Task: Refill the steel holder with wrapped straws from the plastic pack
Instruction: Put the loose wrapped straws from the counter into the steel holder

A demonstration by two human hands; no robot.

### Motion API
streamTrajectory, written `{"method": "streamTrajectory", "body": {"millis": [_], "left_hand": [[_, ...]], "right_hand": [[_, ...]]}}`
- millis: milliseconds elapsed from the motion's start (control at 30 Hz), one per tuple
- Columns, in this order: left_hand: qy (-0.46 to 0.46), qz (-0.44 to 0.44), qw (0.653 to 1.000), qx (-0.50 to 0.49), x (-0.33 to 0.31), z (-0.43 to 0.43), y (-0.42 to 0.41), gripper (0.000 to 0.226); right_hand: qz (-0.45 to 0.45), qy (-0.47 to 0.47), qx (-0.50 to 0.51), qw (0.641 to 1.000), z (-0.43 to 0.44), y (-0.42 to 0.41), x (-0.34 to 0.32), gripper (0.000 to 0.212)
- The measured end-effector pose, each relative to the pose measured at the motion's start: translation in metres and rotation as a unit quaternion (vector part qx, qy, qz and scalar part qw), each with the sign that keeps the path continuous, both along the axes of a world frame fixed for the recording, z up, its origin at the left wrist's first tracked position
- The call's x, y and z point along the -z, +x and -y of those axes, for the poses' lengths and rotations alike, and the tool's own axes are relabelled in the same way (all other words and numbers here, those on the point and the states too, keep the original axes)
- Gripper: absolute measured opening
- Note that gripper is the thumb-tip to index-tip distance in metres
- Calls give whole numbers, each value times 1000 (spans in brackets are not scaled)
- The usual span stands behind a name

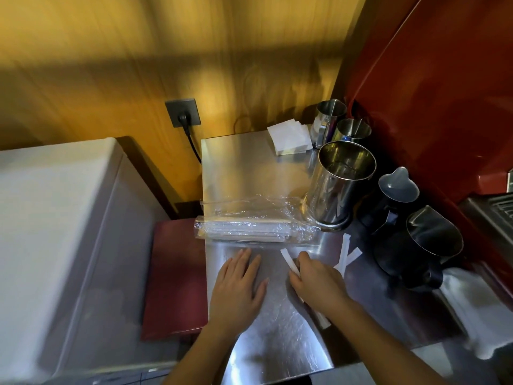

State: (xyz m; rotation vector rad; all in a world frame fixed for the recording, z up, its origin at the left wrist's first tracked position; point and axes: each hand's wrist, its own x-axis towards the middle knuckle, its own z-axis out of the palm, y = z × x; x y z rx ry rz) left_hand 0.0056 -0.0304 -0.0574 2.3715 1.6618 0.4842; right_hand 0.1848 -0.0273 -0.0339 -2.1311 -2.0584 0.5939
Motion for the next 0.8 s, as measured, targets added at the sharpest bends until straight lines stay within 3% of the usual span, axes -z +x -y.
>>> {"method": "streamTrajectory", "body": {"millis": [100, 367, 633, 800], "left_hand": [[-3, -4, 1000, 3, 1, 0, 0, 45], [-16, -2, 1000, 2, 5, -1, -2, 47], [-36, -1, 999, 2, 6, -2, -3, 48], [-34, 0, 999, 0, 7, -3, -2, 48]], "right_hand": [[-1, -20, 2, 1000, -7, -3, -2, 11], [-34, -23, 55, 998, -8, 4, -16, 11], [-44, 8, 206, 978, -10, 58, -25, 28], [-77, -23, 252, 964, -12, 75, -16, 40]]}}
